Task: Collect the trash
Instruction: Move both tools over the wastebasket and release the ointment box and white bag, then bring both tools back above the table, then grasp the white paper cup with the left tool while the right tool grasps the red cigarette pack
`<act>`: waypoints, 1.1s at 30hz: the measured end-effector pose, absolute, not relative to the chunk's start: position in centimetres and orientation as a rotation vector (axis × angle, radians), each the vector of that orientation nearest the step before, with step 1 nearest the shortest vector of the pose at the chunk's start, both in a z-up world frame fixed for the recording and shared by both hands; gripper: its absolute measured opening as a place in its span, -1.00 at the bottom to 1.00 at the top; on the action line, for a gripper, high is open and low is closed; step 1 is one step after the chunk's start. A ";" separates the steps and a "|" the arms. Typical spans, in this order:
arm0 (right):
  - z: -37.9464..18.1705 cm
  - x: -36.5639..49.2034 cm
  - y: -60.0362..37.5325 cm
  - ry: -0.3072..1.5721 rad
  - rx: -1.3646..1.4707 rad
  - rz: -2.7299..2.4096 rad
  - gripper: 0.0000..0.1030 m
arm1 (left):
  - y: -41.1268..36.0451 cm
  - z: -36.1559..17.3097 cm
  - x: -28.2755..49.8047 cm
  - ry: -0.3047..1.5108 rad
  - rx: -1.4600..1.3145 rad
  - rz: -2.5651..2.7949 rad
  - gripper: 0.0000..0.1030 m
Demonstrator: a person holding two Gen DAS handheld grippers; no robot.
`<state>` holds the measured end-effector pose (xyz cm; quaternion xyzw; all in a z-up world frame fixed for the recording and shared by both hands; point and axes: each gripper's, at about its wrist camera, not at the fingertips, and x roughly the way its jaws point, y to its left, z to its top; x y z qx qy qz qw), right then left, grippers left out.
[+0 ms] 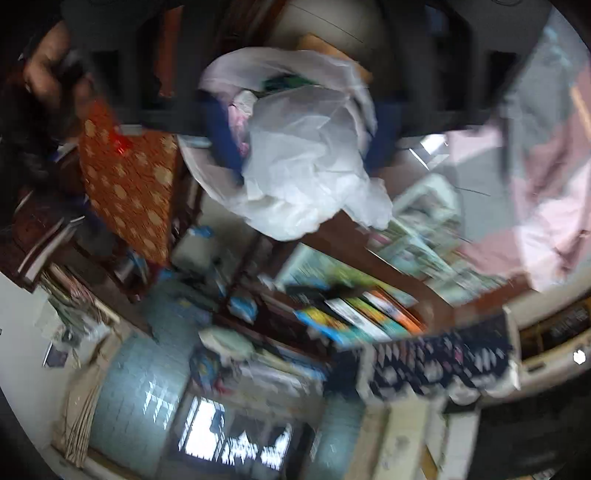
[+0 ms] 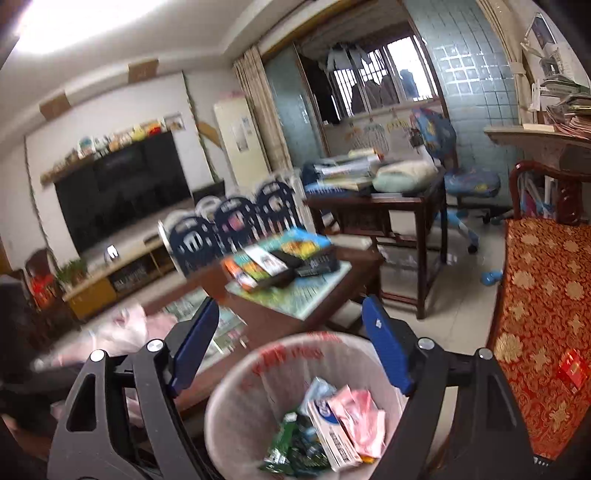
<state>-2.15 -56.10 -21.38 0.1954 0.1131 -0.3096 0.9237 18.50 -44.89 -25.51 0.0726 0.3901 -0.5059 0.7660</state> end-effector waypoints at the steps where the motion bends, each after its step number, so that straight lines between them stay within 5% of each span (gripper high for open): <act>1: -20.8 -1.9 -55.8 0.232 0.391 -0.619 0.56 | -46.3 -26.3 18.4 0.868 0.181 -1.071 0.86; 7: -21.4 0.9 -51.7 0.288 0.331 -0.469 0.57 | -38.9 -27.1 21.4 0.853 0.103 -0.876 0.85; 15: -23.0 11.1 -39.6 0.376 0.347 -0.087 0.57 | -12.7 -24.0 26.1 0.692 0.001 -0.288 0.93; 24: -22.9 21.2 -21.6 0.436 0.198 0.306 0.64 | 9.6 -27.3 30.1 0.825 -0.278 -0.021 0.93; 33: -26.0 27.2 -13.7 0.553 0.052 0.367 0.64 | 11.7 -33.6 35.6 0.994 0.061 -0.062 0.93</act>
